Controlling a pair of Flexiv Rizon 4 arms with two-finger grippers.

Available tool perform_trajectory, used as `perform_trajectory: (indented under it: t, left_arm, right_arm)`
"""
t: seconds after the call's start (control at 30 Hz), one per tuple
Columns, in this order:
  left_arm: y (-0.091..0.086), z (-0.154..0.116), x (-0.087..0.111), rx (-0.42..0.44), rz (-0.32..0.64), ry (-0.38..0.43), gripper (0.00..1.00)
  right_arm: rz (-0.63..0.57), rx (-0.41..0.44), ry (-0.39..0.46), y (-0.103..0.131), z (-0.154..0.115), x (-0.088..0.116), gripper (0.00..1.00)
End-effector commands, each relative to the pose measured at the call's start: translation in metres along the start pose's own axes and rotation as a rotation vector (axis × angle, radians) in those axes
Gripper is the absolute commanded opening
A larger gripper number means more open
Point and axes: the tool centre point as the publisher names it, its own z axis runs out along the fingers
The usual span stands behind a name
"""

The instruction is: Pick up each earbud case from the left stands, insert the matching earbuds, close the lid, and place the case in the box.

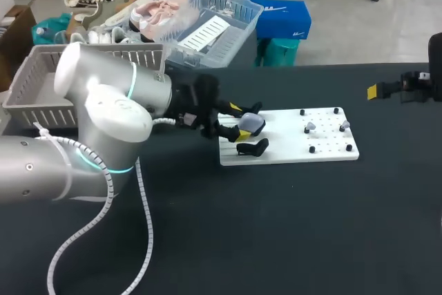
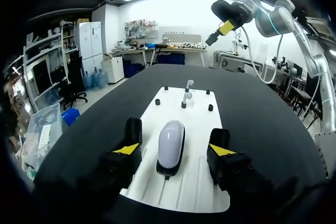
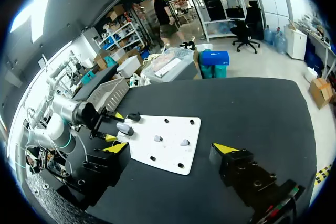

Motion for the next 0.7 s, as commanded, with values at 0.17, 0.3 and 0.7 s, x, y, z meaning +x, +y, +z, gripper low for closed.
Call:
perform_trajectory:
  t: [0.17, 0.3, 0.7]
  left_arm:
    - [0.0049, 0.0088, 0.0004, -0.008, -0.01, 0.018, 0.73]
    - [0.0054, 0.0103, 0.0017, -0.01, -0.017, 0.024, 0.69]
    - [0.007, 0.0134, 0.0046, -0.021, -0.027, 0.032, 0.51]
  right_arm:
    - [-0.001, -0.002, 0.001, -0.0009, 0.0006, -0.0003, 1.0]
    - [-0.001, -0.002, 0.001, -0.0009, 0.0006, -0.0003, 1.0]
    - [-0.001, -0.002, 0.001, -0.0009, 0.0006, -0.0003, 1.0]
